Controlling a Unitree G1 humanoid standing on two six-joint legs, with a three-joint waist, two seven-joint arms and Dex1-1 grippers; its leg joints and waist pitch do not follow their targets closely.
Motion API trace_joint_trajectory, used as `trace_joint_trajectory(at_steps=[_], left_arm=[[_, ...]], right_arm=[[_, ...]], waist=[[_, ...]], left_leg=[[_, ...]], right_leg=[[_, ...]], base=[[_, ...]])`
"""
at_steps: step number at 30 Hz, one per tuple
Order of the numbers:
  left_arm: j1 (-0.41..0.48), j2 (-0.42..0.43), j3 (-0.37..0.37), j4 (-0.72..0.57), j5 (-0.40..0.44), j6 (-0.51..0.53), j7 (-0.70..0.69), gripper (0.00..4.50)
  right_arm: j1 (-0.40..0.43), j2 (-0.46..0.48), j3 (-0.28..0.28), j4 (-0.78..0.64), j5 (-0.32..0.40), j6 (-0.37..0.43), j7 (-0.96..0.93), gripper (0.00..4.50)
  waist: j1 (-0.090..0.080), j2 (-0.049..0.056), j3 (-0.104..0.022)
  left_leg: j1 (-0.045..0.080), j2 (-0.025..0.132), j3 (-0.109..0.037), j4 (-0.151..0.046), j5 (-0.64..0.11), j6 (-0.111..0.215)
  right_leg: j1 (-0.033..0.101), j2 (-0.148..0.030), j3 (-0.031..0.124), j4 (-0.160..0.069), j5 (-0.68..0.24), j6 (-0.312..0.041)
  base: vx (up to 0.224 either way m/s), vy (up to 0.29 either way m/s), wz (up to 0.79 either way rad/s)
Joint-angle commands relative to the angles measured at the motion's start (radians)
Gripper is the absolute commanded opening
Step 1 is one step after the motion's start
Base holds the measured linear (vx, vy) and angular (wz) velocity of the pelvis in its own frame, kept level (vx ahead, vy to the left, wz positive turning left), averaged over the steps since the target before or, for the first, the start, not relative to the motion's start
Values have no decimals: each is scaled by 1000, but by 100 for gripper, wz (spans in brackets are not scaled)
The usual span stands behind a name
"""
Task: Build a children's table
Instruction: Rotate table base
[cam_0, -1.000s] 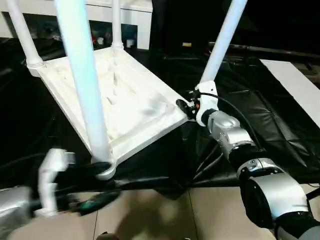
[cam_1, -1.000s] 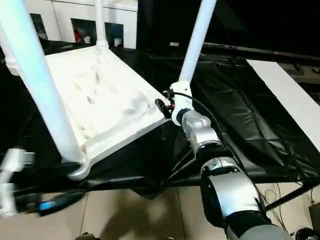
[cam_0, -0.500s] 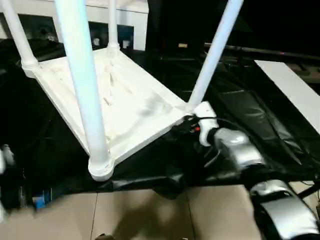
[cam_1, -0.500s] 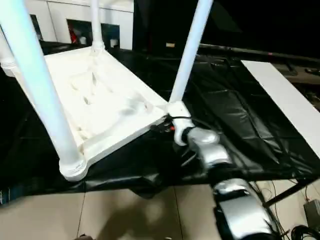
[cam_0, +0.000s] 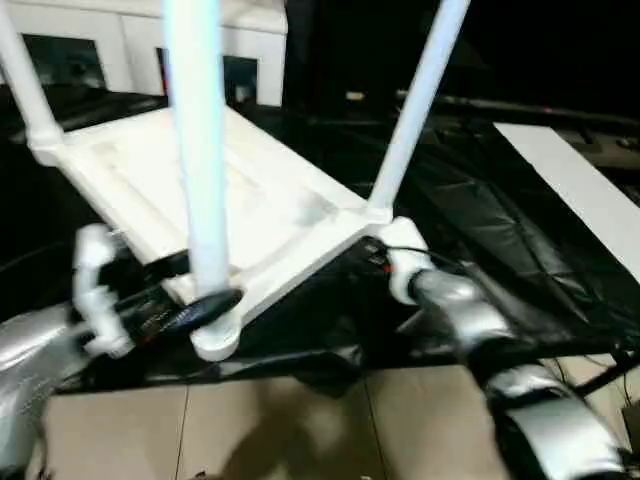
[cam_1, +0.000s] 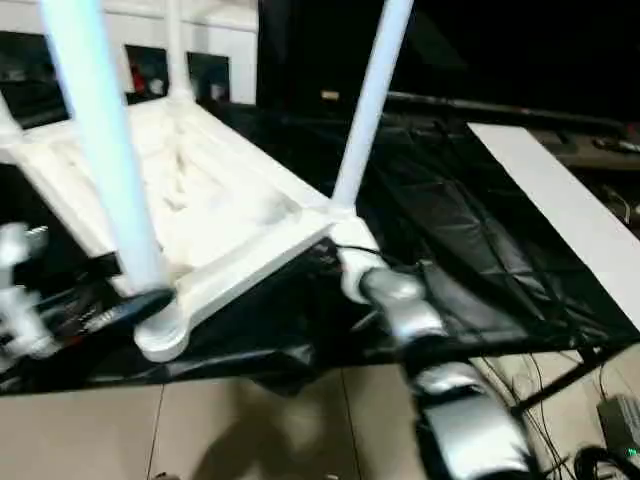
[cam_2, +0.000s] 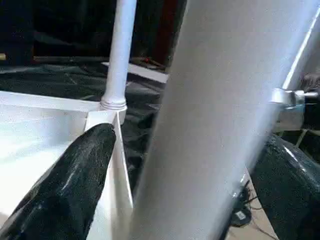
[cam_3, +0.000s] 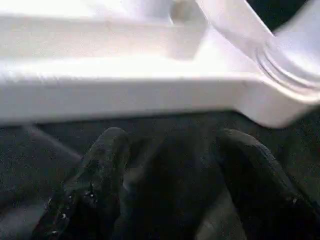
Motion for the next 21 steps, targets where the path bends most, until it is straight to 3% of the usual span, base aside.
trace_joint_trajectory(at_steps=[1,6,11,13,14,16,18,19,20,21], left_arm=[[-20,-12,-32,13,38,-26,8,446],[-83,-64,-111,-31,5,11,-5,446],[-149,-111,-226,-38,21,8,-15,446],[-179,-138,-269,-24,37,-2,-25,446],[-195,-155,-291,-13,49,-8,-30,446],[-230,-192,-332,13,70,-16,-38,446],[-246,-206,-350,27,79,-23,-41,446],[-275,-234,-381,56,96,-39,-37,446],[-281,-239,-387,64,103,-45,-34,446],[-315,-269,-410,119,144,-84,-13,446]], right_arm=[[-20,9,-43,28,32,-17,-13,301],[-26,62,-41,39,54,-33,25,301],[-30,76,-36,55,39,-34,22,301],[-29,80,-37,55,36,-38,26,301],[-30,83,-38,57,36,-42,30,301],[-28,87,-36,55,37,-47,40,301],[-27,89,-35,54,37,-47,45,301],[-22,91,-33,50,36,-48,50,301],[-21,91,-33,50,35,-49,50,301],[-17,89,-30,49,30,-51,43,301]], waist=[[3,34,-55],[6,30,-57],[7,28,-54],[7,26,-54],[6,32,-55],[2,29,-55],[1,28,-57],[0,33,-59],[-2,29,-60],[-3,34,-59]], left_leg=[[10,-16,15,-68,-300,-45],[7,-15,15,-69,-259,-44],[7,-16,16,-68,-287,-50],[6,-16,16,-68,-292,-51],[4,-17,14,-68,-282,-55],[3,-18,15,-67,-280,-54],[-2,-18,14,-67,-257,-52],[0,-19,14,-66,-248,-52],[1,-19,16,-64,-246,-48],[-1,-19,14,-66,-245,-47]], right_leg=[[37,-43,33,-74,-224,-151],[43,-42,31,-63,-153,-173],[42,-46,34,-71,-216,-155],[42,-46,33,-73,-239,-146],[45,-47,33,-72,-236,-143],[45,-46,34,-75,-235,-142],[50,-47,33,-70,-205,-147],[49,-45,33,-71,-190,-148],[50,-45,33,-70,-174,-155],[51,-45,33,-70,-171,-158]], base=[[0,0,0],[0,0,0],[0,0,0],[0,0,0],[0,0,0],[0,0,0],[0,0,0],[0,0,0],[0,0,0],[0,0,0]])
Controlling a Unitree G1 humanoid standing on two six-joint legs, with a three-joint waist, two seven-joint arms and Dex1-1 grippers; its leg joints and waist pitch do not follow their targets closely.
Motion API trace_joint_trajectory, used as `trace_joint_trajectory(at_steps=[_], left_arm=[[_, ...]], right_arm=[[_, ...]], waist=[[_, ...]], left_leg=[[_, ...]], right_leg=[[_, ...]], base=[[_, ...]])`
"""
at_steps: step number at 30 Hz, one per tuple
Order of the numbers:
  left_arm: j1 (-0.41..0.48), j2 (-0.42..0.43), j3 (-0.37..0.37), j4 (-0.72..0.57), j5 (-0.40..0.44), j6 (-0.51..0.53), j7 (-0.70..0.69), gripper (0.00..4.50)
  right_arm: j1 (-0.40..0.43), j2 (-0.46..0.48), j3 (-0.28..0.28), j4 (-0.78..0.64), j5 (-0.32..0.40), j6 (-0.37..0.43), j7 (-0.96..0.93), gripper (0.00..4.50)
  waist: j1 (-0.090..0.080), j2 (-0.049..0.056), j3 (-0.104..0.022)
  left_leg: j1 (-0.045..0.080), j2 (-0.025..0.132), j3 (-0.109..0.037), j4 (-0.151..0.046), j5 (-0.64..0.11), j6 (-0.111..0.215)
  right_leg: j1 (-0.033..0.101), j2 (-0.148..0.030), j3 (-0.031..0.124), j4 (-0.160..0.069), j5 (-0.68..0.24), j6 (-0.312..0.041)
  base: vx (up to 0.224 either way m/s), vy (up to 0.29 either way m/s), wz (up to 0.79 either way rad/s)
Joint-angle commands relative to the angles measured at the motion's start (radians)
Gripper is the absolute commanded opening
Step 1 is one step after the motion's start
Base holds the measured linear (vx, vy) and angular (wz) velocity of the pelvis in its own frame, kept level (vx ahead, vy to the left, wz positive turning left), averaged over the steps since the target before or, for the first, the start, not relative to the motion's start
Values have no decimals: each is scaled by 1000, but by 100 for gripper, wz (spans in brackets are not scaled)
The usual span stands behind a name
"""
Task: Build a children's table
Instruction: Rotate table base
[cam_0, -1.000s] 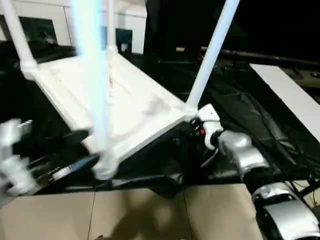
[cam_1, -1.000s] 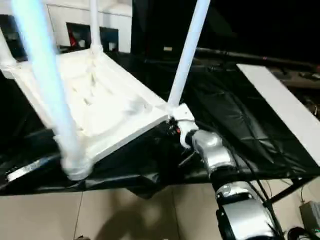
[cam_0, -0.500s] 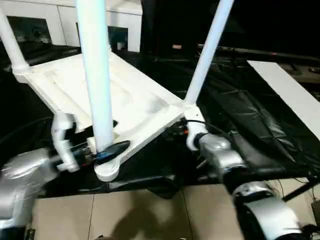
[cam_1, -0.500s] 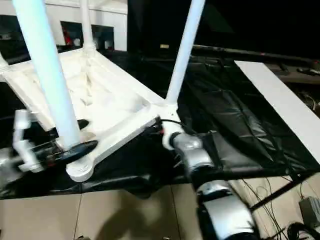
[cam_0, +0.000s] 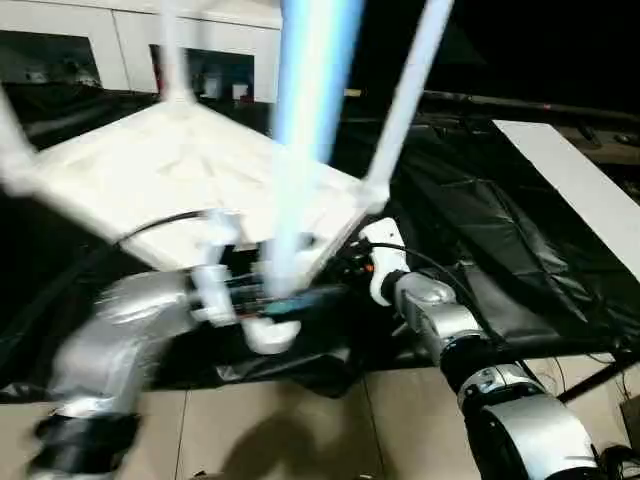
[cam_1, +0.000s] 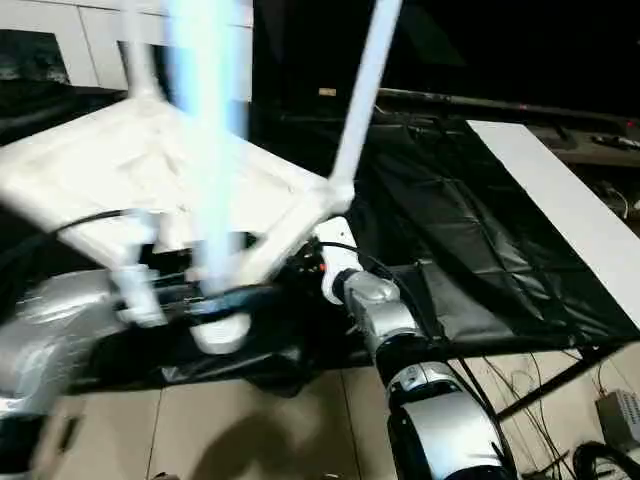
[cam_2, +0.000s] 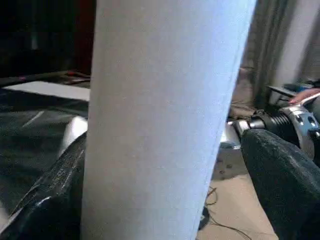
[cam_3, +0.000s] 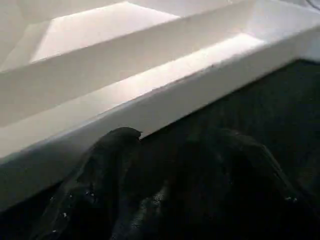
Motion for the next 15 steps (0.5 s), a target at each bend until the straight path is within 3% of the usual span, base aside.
trace_joint_trajectory(at_steps=[1,6,10,15], left_arm=[[-60,-53,-80,59,57,-63,19,446],[-172,-73,-75,289,229,-165,215,446],[-198,-43,-52,353,271,-185,267,446],[-209,-12,-29,402,295,-200,303,446]], right_arm=[[-10,24,23,-15,-8,-22,16,301],[-7,-6,6,-8,-20,-27,-30,301],[-4,-36,-20,-14,-16,-26,-66,301],[9,-71,-56,-43,6,-22,-75,301]], waist=[[7,34,-61],[6,36,-62],[7,41,-63],[11,46,-58]], left_leg=[[4,-19,15,-65,-245,-42],[5,-20,13,-64,-252,-36],[4,-20,15,-61,-218,-25],[9,-20,15,-62,-257,-27]], right_leg=[[52,-45,31,-74,-165,-156],[57,-46,30,-76,-173,-156],[58,-46,31,-71,-134,-179],[54,-45,30,-77,-191,-177]], base=[[0,0,0],[0,0,0],[0,0,0],[0,0,0]])
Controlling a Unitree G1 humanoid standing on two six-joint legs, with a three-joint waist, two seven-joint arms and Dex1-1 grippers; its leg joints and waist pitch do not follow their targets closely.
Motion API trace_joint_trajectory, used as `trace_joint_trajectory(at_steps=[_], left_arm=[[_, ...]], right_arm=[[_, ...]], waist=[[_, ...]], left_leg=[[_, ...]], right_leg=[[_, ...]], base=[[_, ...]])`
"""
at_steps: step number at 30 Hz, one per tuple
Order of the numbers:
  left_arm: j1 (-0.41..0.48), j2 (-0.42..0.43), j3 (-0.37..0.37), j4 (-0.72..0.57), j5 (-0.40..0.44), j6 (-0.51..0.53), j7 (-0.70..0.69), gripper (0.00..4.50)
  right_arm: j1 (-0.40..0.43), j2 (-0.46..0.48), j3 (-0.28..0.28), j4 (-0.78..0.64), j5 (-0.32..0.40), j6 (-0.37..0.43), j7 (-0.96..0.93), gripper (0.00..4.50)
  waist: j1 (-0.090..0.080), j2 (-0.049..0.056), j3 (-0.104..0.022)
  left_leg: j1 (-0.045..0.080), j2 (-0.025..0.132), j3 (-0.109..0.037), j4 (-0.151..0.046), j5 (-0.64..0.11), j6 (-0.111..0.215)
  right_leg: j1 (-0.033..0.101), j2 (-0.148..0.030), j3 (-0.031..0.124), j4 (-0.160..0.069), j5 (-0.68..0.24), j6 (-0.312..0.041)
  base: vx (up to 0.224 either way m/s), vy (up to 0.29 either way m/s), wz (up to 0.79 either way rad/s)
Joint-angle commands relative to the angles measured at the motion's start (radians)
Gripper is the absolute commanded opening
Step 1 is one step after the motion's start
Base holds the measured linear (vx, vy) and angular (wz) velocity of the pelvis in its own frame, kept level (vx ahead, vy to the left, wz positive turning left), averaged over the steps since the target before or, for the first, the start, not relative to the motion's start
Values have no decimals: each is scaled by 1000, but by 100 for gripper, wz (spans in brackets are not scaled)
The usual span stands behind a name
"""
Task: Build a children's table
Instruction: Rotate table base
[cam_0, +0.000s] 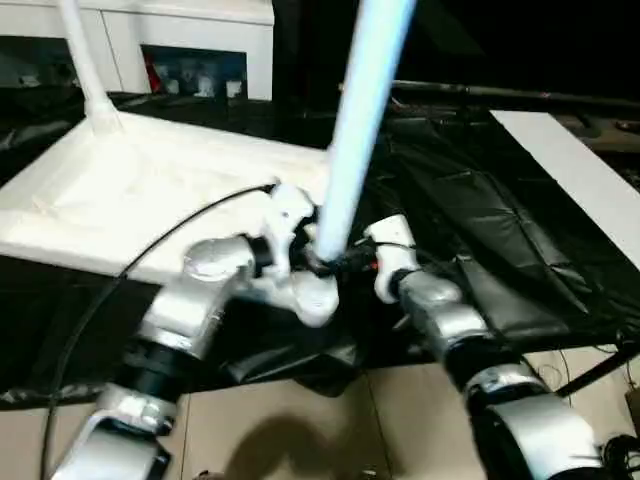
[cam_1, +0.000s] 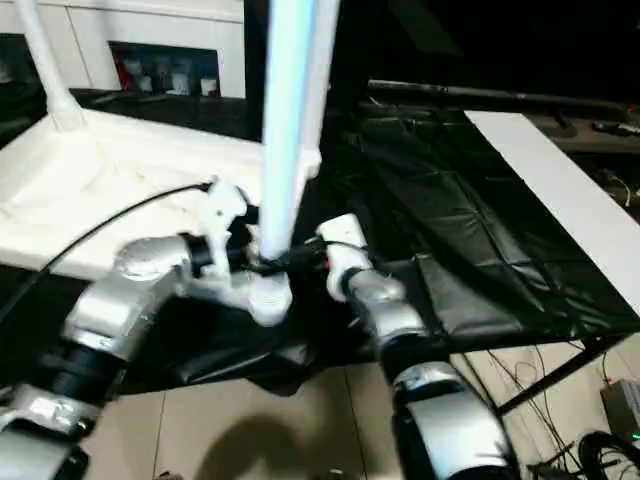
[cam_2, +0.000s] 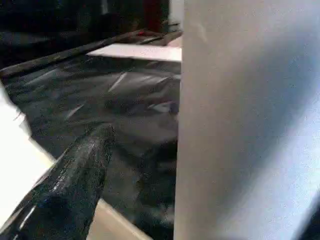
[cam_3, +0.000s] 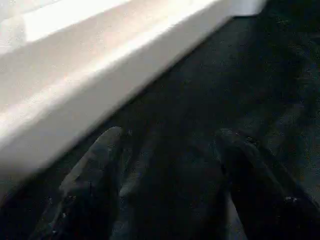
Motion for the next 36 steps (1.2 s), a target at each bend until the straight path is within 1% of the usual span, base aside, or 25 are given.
trace_joint_trajectory(at_steps=[1,2,3,7,11,14,15,16,17,18,19,20,22,23,24,25,26,27,29,30,31,32,33,34,36], left_arm=[[-23,22,23,83,62,-43,62,446],[-23,22,23,83,62,-43,62,446],[-31,28,25,115,79,-61,84,446],[-41,8,26,150,79,-100,89,446],[-18,-17,38,125,35,-102,68,446],[-1,-34,72,118,9,-80,103,446],[25,-52,114,98,-27,-79,138,446],[36,-59,130,89,-42,-80,148,446],[81,-68,167,28,-87,-71,159,446],[93,-71,177,13,-95,-75,167,446],[139,-79,215,-42,-111,-76,210,446],[157,-81,229,-62,-113,-74,234,446],[180,-78,239,-84,-108,-80,250,446],[260,-66,260,-159,-83,-91,282,446],[260,-66,260,-159,-83,-91,282,446],[296,-59,269,-192,-71,-89,296,446],[317,-51,273,-207,-57,-87,305,446],[334,-49,281,-210,-44,-98,320,446],[356,-52,287,-210,-38,-137,328,446],[371,-50,270,-221,-43,-149,299,446],[400,-37,226,-261,-58,-136,240,446],[414,-26,196,-280,-70,-126,191,446],[414,-26,196,-280,-70,-126,191,446],[435,-5,165,-308,-113,-92,117,446],[439,2,170,-314,-126,-79,105,446]], right_arm=[[21,-34,-26,-48,15,6,4,301],[21,-34,-26,-48,15,6,4,301],[28,-48,-30,-62,17,7,11,301],[54,-92,-39,-118,38,6,66,301],[89,-111,-30,-205,55,26,147,301],[134,-123,-14,-303,64,46,192,301],[176,-135,4,-388,73,73,226,301],[192,-139,11,-421,77,83,238,301],[231,-147,25,-491,81,103,246,301],[240,-149,27,-508,81,108,244,301],[274,-149,30,-565,82,120,227,301],[287,-147,30,-587,83,122,218,301],[301,-142,28,-608,87,126,208,301],[336,-115,18,-647,90,125,172,301],[336,-115,18,-647,90,125,172,301],[348,-103,17,-655,86,119,159,301],[356,-96,19,-659,76,111,152,301],[360,-89,21,-658,67,107,146,301],[371,-81,27,-678,64,120,141,301],[375,-83,34,-688,60,125,142,301],[387,-89,45,-718,61,144,140,301],[393,-91,47,-733,64,153,141,301],[393,-91,47,-733,64,153,141,301],[404,-100,52,-757,73,165,157,301],[411,-110,54,-763,74,163,171,301]], waist=[[8,27,-66],[9,27,-65],[10,31,-66],[15,29,-66],[19,37,-68],[20,35,-69],[21,53,-68],[21,47,-68],[22,50,-69],[25,49,-71],[20,49,-69],[14,49,-65],[11,51,-65],[11,51,-61],[7,49,-59],[4,53,-58],[2,56,-57],[2,64,-56],[2,62,-53],[4,65,-52],[5,66,-50],[9,72,-51],[9,72,-51],[12,72,-52],[14,74,-50]], left_leg=[[5,-21,15,-62,-259,-27],[7,-21,15,-62,-271,-26],[7,-22,14,-63,-273,-28],[6,-21,13,-62,-275,-27],[2,-20,14,-61,-250,-15],[1,-20,14,-60,-232,-4],[3,-21,12,-61,-230,-6],[2,-19,13,-59,-222,3],[2,-21,14,-60,-216,9],[1,-18,13,-59,-211,11],[-4,-17,12,-61,-201,12],[-7,-19,14,-63,-219,14],[-1,-19,14,-62,-244,10],[-3,-16,12,-65,-255,6],[-7,-14,11,-67,-259,5],[-6,-17,10,-69,-280,2],[1,-16,11,-68,-305,-1],[2,-17,10,-68,-313,-3],[6,-20,10,-70,-349,-3],[7,-20,10,-71,-355,-3],[7,-19,8,-73,-366,-6],[7,-18,7,-74,-371,-8],[7,-18,7,-74,-371,-8],[13,-18,8,-74,-385,-10],[13,-18,10,-74,-395,-11]], right_leg=[[55,-44,30,-81,-204,-168],[52,-44,30,-84,-225,-159],[54,-45,30,-83,-231,-158],[54,-46,29,-87,-242,-160],[57,-47,30,-80,-176,-187],[62,-45,29,-78,-131,-201],[62,-44,30,-75,-118,-206],[66,-43,30,-77,-80,-213],[67,-43,29,-76,-72,-221],[70,-46,29,-75,-61,-224],[72,-44,29,-74,-52,-226],[68,-42,27,-82,-103,-213],[62,-43,29,-90,-175,-192],[60,-46,28,-92,-209,-179],[62,-46,28,-93,-223,-170],[58,-45,26,-98,-279,-150],[49,-43,27,-104,-316,-136],[47,-42,28,-104,-320,-136],[42,-37,28,-110,-348,-125],[42,-39,28,-111,-359,-121],[40,-40,29,-113,-382,-111],[39,-42,30,-113,-390,-104],[39,-42,30,-113,-390,-104],[33,-41,32,-115,-393,-102],[31,-37,32,-114,-375,-111]], base=[[0,0,0],[0,0,0],[0,0,0],[0,0,0],[0,0,0],[0,0,0],[0,0,0],[0,0,0],[0,0,0],[0,0,0],[0,0,0],[0,0,0],[0,0,0],[0,0,0],[0,0,0],[0,0,0],[0,0,0],[0,0,0],[0,0,0],[0,0,0],[0,0,0],[0,0,0],[0,0,0],[0,0,0],[0,0,0]])
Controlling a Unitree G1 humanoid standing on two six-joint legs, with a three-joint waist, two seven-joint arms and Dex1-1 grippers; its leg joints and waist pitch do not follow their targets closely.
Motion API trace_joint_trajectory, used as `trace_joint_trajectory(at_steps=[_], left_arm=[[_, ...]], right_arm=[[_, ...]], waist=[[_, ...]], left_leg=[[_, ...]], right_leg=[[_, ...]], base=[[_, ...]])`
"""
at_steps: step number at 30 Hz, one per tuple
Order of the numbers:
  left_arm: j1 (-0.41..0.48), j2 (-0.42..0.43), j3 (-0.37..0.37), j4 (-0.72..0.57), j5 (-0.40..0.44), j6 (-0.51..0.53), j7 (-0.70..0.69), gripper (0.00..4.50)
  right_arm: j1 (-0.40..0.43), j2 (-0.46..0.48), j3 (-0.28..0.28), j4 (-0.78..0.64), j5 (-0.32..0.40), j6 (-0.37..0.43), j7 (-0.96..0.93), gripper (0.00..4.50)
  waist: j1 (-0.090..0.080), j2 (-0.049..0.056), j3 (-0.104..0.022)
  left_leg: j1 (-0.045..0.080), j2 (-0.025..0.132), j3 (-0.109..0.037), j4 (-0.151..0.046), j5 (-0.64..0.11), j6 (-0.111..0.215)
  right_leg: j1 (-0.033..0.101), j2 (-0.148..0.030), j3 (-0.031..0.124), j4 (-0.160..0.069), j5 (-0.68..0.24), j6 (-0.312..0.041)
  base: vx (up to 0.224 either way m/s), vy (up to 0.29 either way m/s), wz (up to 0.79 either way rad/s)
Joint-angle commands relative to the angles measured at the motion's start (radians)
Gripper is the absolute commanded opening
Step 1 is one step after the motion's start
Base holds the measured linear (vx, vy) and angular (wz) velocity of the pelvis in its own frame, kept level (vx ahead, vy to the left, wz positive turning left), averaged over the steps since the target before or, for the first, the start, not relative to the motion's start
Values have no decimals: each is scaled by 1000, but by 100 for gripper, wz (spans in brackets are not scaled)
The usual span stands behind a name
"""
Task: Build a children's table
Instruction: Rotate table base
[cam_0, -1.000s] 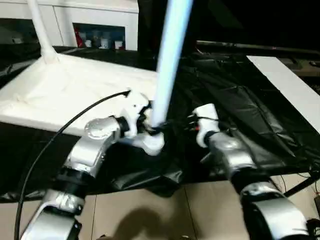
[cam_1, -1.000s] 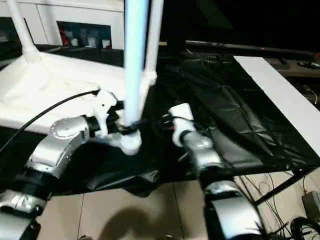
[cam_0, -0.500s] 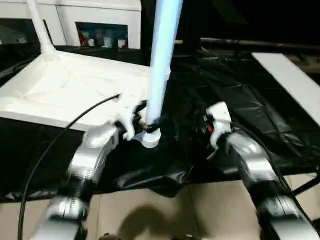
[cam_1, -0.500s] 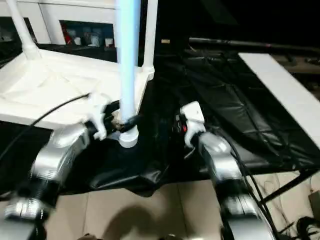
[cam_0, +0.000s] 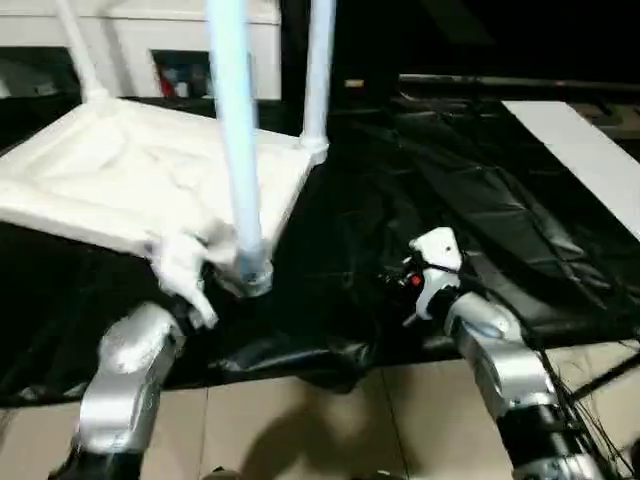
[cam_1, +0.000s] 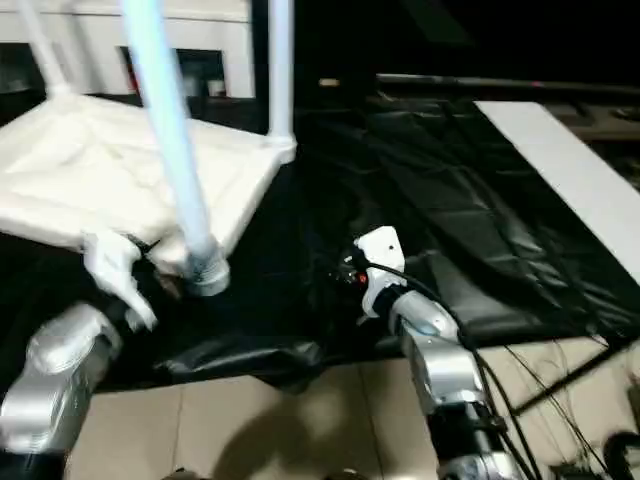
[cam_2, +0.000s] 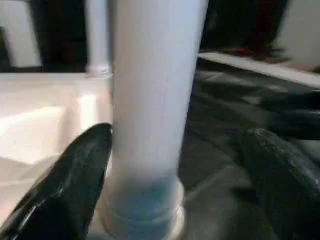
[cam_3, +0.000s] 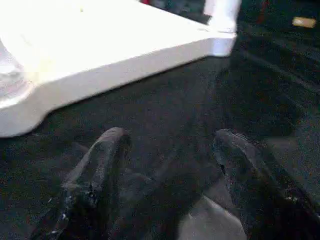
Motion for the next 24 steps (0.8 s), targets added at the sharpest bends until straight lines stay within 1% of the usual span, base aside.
trace_joint_trajectory(at_steps=[1,2,4,5,6,7,8,9,10,11,12,13,14,15,16,17,18,19,20,21,22,23,24], left_arm=[[0,10,-7,-31,-24,39,-24,446],[0,15,1,-31,-23,45,-19,446],[0,16,43,-22,-42,29,-13,446],[-1,19,62,-17,-47,20,-9,446],[-3,22,82,-12,-52,10,-5,446],[-6,25,90,-9,-53,5,-2,446],[-10,28,90,-5,-49,3,2,446],[-14,30,85,-1,-41,4,6,446],[-38,27,55,21,-6,13,30,446],[-74,17,23,60,32,5,48,446],[-98,10,8,91,50,-10,53,446],[-125,6,-6,128,71,-6,68,446],[-138,4,-13,144,81,-2,76,446],[-150,2,-18,161,87,-2,81,446],[-172,-9,-22,191,84,-15,70,446],[-199,-20,-24,228,85,-19,69,446],[-225,-29,-32,265,94,-40,63,446],[-282,-54,-45,335,109,-53,47,446],[-307,-65,-55,363,122,-67,46,446],[-307,-65,-55,363,122,-67,46,446],[-359,-89,-76,418,138,-82,49,446],[-393,-103,-86,455,153,-105,57,446],[-430,-118,-93,500,161,-115,68,446]], right_arm=[[14,-29,0,-26,5,12,25,301],[16,-35,0,-28,7,13,32,301],[23,-46,-4,-35,8,14,45,301],[26,-51,-7,-36,10,14,50,301],[29,-57,-10,-36,13,15,57,301],[30,-63,-11,-32,9,13,58,301],[31,-67,-10,-32,7,16,54,301],[31,-68,-10,-31,6,19,52,301],[33,-70,-10,-36,4,29,43,301],[32,-69,-10,-41,4,38,36,301],[31,-68,-11,-41,3,40,33,301],[30,-69,-10,-42,4,42,33,301],[30,-70,-10,-43,4,43,33,301],[29,-70,-9,-43,4,44,33,301],[29,-72,-9,-45,4,44,33,301],[28,-73,-9,-44,5,45,33,301],[28,-74,-9,-44,5,45,33,301],[27,-76,-8,-43,5,45,33,301],[27,-77,-8,-41,5,44,33,301],[27,-77,-8,-41,5,44,33,301],[30,-80,-9,-44,4,45,32,301],[31,-82,-9,-47,4,46,31,301],[31,-83,-11,-49,1,47,28,301]], waist=[[-3,25,-59],[-2,24,-59],[-2,22,-60],[-4,18,-60],[-4,19,-60],[-6,15,-62],[-7,17,-62],[-8,13,-62],[-8,16,-62],[-9,14,-62],[-7,16,-62],[-5,17,-63],[-5,16,-63],[-3,16,-65],[-6,13,-64],[-3,14,-67],[-6,12,-67],[-3,15,-70],[-4,15,-72],[-3,13,-71],[-1,13,-71],[1,19,-74],[1,18,-73]], left_leg=[[11,-16,11,-71,-387,-14],[8,-17,11,-71,-374,-13],[5,-19,12,-70,-355,-13],[4,-20,12,-69,-347,-12],[3,-21,12,-69,-346,-10],[2,-21,12,-68,-336,-7],[2,-21,13,-67,-324,-6],[2,-20,13,-68,-321,-4],[3,-20,13,-68,-320,-2],[5,-21,14,-67,-318,0],[8,-21,15,-66,-317,1],[9,-20,15,-65,-317,0],[4,-21,13,-67,-309,-4],[5,-21,13,-66,-306,-6],[-1,-23,13,-67,-292,-7],[3,-22,13,-64,-285,-8],[0,-24,14,-64,-277,-5],[3,-25,15,-61,-260,-3],[0,-24,13,-61,-250,-5],[-1,-24,14,-62,-246,-3],[-2,-23,13,-61,-244,-1],[1,-24,14,-58,-237,-1],[3,-24,16,-57,-237,3]], right_leg=[[34,-37,31,-99,-356,-119],[37,-37,31,-97,-336,-122],[41,-38,32,-96,-322,-123],[42,-38,31,-96,-319,-124],[43,-38,31,-96,-321,-124],[44,-39,31,-97,-317,-123],[45,-38,31,-95,-309,-124],[44,-37,31,-96,-308,-123],[44,-36,31,-94,-307,-122],[42,-35,31,-95,-306,-119],[40,-35,31,-97,-309,-117],[40,-38,33,-96,-308,-118],[44,-39,32,-96,-312,-112],[45,-41,32,-95,-307,-113],[49,-40,32,-96,-301,-112],[48,-43,32,-94,-291,-117],[49,-41,32,-96,-284,-117],[49,-41,33,-94,-254,-123],[53,-42,33,-88,-228,-133],[53,-42,32,-90,-222,-135],[55,-44,32,-89,-212,-143],[55,-44,32,-86,-201,-146],[52,-42,33,-90,-193,-148]], base=[[0,0,0],[0,0,0],[0,0,0],[0,0,0],[0,0,0],[0,0,0],[0,0,0],[0,0,0],[0,0,0],[0,0,0],[0,0,0],[0,0,0],[0,0,0],[0,0,0],[0,0,0],[0,0,0],[0,0,0],[0,0,0],[0,0,0],[0,0,0],[0,0,0],[0,0,0],[0,0,0]])
